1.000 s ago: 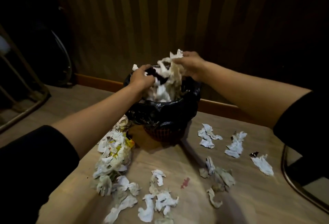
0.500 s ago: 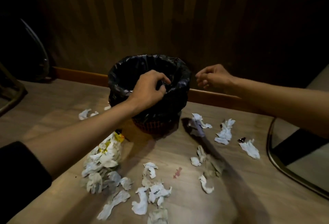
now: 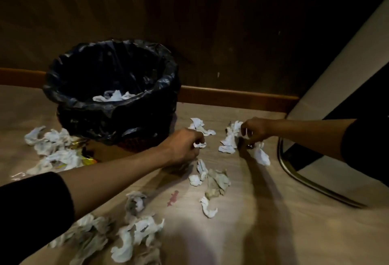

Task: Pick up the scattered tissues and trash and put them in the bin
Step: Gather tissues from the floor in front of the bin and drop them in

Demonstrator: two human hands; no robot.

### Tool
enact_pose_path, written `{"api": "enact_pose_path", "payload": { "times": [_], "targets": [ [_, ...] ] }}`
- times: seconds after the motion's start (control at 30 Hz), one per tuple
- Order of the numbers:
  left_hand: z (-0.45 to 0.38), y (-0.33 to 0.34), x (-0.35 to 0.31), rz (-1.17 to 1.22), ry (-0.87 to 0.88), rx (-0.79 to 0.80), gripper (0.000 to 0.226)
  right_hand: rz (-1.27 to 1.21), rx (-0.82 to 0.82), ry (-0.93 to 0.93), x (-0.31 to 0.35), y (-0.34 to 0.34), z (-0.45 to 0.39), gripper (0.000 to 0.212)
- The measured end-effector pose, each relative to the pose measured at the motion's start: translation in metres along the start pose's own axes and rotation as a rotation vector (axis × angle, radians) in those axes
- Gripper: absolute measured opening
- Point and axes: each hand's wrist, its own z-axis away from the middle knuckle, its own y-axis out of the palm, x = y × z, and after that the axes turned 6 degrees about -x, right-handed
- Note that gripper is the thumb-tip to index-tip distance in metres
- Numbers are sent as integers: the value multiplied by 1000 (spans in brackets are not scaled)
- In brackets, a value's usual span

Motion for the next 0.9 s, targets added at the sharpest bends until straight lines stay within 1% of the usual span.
{"api": "enact_pose_path", "payload": {
  "times": [0.03,0.07,0.13,0.17,0.2,0.27,0.37,0.43,0.47,0.53,0.6,0.67,0.73,0.77,0.8,0.9],
  "targets": [
    [-5,14,-1,-3,8,48,35,126,21,-46,-11,10,-5,53],
    [-8,28,-4,-4,24,105,42,190,39,-72,-19,20,-7,69],
    [-7,49,-7,-19,112,240,64,259,87,-96,-33,38,-7,101],
    [-8,61,-9,-34,161,329,78,288,110,-104,-40,44,-9,111],
    [-8,71,-11,-56,198,411,91,309,122,-106,-47,51,-11,115],
    [-2,88,-15,-85,235,502,107,300,112,-116,-56,68,-13,112],
    [16,105,-21,-98,298,454,112,210,61,-129,-64,80,-16,93],
    [27,116,-22,-131,321,412,110,180,56,-168,-63,81,-16,67],
    [32,121,-22,-142,331,401,105,163,53,-186,-61,81,-16,54],
    [39,129,-22,-140,370,353,84,120,43,-181,-60,80,-18,43],
    [41,133,-19,-109,463,281,62,66,-38,-169,-56,77,-18,40],
    [38,136,-12,-43,536,251,47,28,-178,-179,-48,71,-21,38],
    [36,140,-5,-11,534,253,31,-2,-301,-189,-35,60,-25,40],
    [34,141,-1,-9,510,253,26,-33,-331,-199,-28,55,-28,44],
    [31,141,3,3,478,249,23,-60,-338,-213,-21,51,-32,49],
    [17,129,9,68,356,197,21,-56,-260,-183,-4,48,-46,62]
  ]
}}
